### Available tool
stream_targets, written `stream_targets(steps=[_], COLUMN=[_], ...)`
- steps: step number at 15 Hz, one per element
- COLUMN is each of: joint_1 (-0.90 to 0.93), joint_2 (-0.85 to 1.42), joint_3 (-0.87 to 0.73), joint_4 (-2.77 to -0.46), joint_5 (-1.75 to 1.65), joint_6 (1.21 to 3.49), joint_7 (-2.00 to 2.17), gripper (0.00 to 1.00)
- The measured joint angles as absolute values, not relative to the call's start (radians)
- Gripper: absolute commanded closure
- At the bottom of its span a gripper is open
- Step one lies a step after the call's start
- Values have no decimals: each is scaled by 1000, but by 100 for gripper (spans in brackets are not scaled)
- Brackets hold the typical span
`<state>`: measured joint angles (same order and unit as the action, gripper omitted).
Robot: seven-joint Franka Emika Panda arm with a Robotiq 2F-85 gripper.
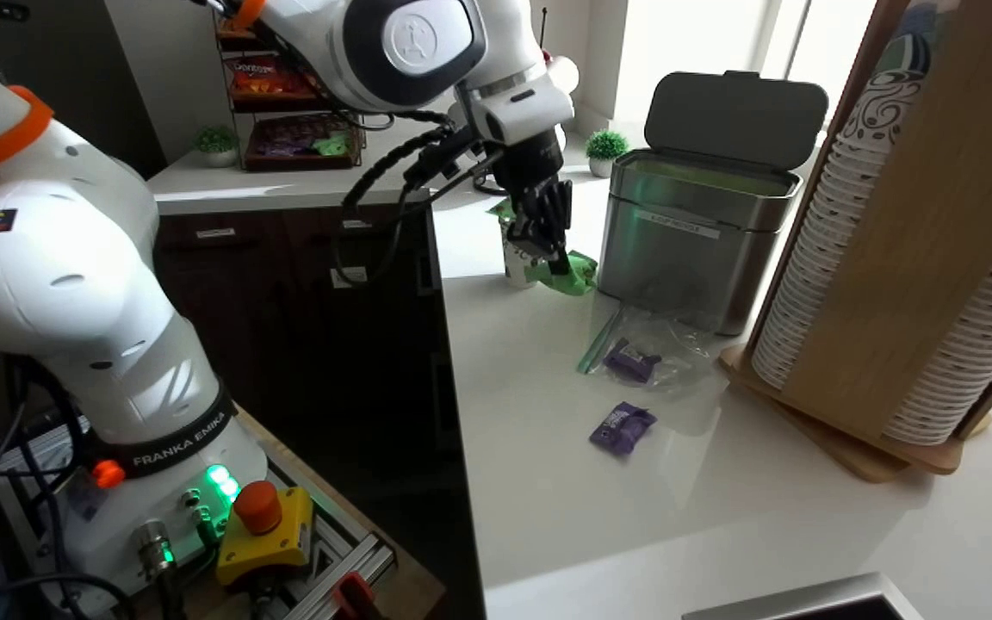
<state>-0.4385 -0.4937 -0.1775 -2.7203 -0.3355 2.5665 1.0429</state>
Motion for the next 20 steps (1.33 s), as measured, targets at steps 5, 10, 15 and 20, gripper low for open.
stream_targets(steps=[5, 10, 15, 20], joint_1=[-424, -382, -333, -289], joint_2=[-577, -561, -492, -378], joint_3=[-121, -61, -32, -31], joint_4=[-2678, -2613, -2531, -2427], joint_5=[-258, -192, -151, -118], joint_6=[2540, 2533, 2485, 2437], joint_7=[961, 922, 893, 852], gripper=[100, 100, 100, 100])
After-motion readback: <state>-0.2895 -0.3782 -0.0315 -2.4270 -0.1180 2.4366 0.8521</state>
